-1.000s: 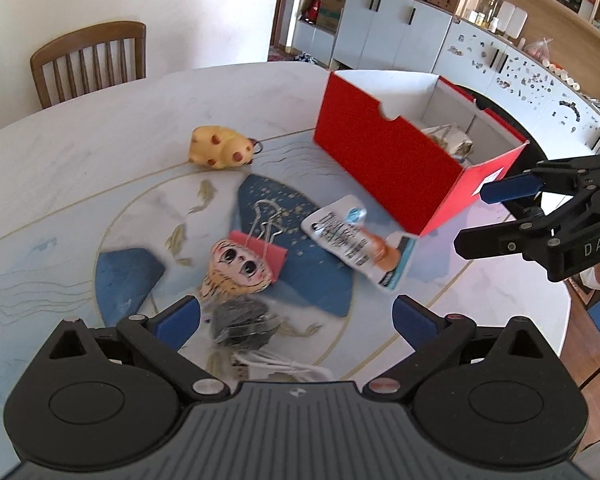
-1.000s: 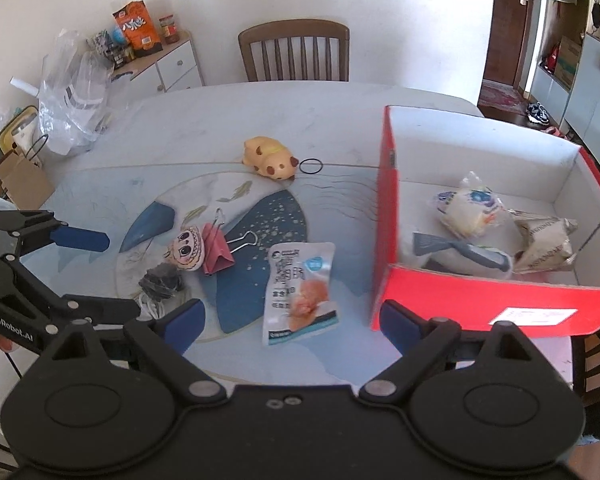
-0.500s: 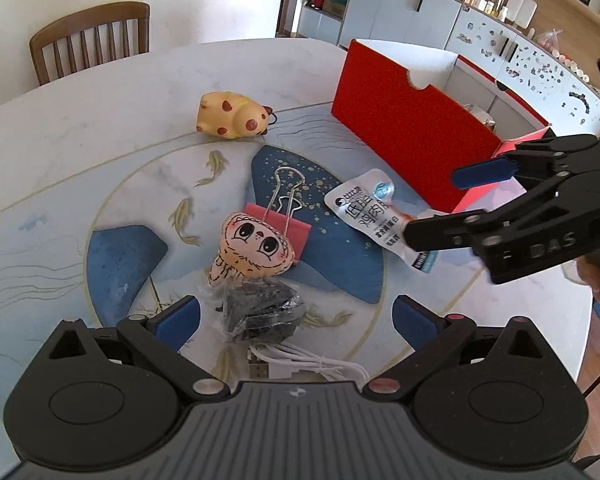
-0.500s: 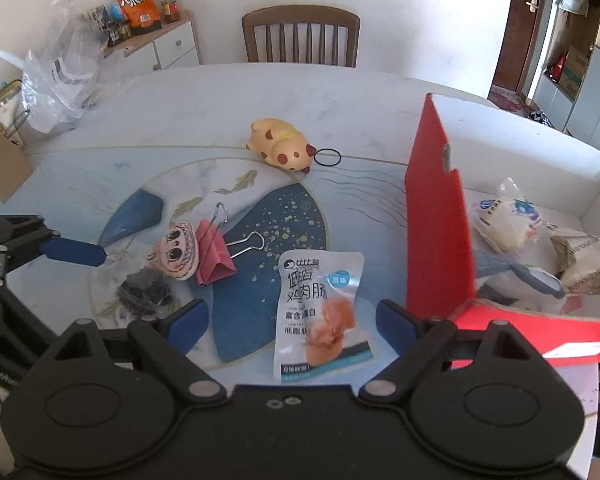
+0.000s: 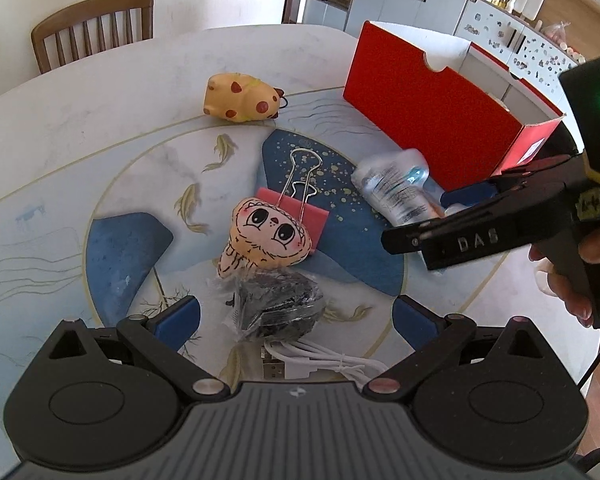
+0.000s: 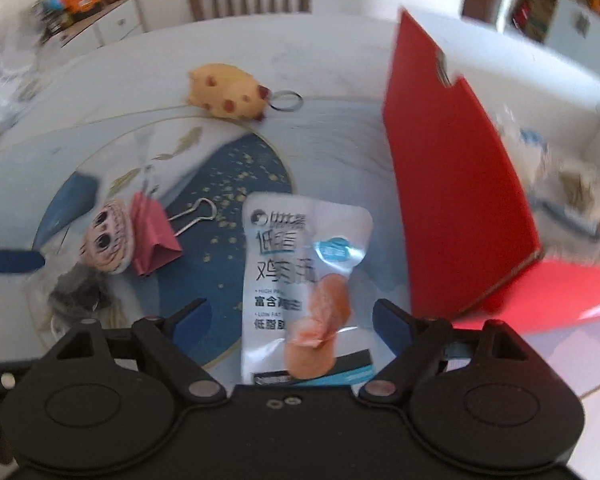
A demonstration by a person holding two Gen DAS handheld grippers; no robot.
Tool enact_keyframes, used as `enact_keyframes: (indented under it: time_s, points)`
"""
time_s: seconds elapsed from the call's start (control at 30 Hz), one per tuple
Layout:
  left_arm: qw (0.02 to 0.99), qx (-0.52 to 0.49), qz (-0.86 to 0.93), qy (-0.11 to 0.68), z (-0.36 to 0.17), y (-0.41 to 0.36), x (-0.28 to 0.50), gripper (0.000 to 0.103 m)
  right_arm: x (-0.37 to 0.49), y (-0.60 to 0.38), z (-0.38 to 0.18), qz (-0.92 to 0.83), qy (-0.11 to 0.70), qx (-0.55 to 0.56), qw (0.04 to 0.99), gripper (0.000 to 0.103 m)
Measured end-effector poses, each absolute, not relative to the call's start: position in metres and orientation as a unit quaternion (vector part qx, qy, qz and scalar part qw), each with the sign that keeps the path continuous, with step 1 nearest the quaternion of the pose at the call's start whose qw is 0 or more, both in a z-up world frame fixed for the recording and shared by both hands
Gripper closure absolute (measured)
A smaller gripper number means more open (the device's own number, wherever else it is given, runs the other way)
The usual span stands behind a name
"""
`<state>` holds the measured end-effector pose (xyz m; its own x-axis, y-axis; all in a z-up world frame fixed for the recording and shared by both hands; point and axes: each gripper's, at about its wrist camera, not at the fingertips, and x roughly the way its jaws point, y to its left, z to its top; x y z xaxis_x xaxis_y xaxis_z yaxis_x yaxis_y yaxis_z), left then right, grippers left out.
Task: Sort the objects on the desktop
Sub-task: 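Move both tools back over the remaining items on the table, then grasp the black mesh bag with left tool while right tool grasps the sausage pack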
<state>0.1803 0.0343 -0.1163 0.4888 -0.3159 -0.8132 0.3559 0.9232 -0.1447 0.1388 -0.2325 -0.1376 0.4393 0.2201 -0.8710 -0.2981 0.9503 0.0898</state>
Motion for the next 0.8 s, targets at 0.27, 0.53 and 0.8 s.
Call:
enact_keyframes:
  time_s: [0.27,0.53,0.8]
  points:
    - [0.863,0.029,-0.188,0.468,-0.123,0.031,0.186,0.0,0.134,-0.225,-0.141,0.142,0.493,-0.067,0.856,0.02]
    - [0.867,0.026,-0.179,0.464,-0.123,0.03,0.187,0.001,0.13,-0.224,-0.139,0.145,0.485,-0.069,0.86,0.034]
    - [0.866,0.027,-0.162,0.471,-0.125,0.029,0.189,0.022,0.128,-0.225,-0.135,0.142,0.486,-0.06,0.861,0.039]
